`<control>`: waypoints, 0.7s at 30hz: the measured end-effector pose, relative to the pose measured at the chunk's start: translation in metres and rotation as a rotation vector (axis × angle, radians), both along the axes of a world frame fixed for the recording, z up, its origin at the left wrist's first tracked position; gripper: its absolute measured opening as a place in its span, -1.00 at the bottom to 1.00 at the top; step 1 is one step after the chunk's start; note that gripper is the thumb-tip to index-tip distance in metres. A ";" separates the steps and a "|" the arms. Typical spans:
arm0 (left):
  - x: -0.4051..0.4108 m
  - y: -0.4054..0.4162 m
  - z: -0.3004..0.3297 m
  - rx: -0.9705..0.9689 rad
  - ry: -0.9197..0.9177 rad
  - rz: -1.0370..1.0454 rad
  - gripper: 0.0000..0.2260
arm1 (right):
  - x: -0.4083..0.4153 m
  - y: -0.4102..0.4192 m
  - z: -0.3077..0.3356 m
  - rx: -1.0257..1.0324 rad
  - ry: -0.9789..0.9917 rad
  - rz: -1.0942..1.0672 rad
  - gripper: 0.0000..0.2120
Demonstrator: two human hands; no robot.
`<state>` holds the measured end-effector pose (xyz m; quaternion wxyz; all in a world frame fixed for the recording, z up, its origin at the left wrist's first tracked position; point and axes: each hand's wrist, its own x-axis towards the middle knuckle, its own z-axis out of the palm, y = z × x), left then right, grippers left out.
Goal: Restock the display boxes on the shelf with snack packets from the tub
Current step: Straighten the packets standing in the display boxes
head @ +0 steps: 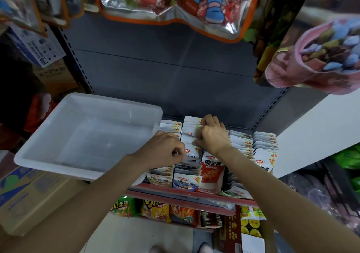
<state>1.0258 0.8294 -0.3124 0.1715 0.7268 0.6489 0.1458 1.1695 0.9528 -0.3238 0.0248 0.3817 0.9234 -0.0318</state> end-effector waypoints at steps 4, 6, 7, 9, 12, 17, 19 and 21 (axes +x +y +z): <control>0.002 0.005 0.001 -0.041 0.000 0.034 -0.90 | 0.002 0.001 0.002 -0.045 0.031 0.010 -0.80; 0.007 0.014 0.006 -0.092 0.028 0.073 -0.84 | 0.002 0.003 0.003 -0.088 0.051 0.012 -0.84; 0.010 0.019 0.008 -0.126 0.051 0.092 -0.78 | 0.002 0.003 0.004 -0.108 0.059 0.013 -0.85; 0.015 0.030 0.009 -0.178 0.142 0.122 -0.72 | 0.003 0.004 0.005 -0.143 0.071 0.007 -0.85; 0.021 0.042 0.005 -0.225 0.259 0.144 -0.74 | 0.003 0.006 0.006 -0.181 0.083 0.002 -0.86; 0.028 0.054 0.011 -0.307 0.358 0.195 -0.75 | 0.003 0.007 0.005 -0.205 0.102 -0.004 -0.86; 0.035 0.056 0.013 -0.312 0.466 0.193 -0.78 | 0.004 0.007 0.005 -0.207 0.108 -0.005 -0.85; 0.038 0.056 0.010 -0.279 0.553 0.175 -0.79 | 0.004 0.007 0.006 -0.210 0.117 -0.004 -0.85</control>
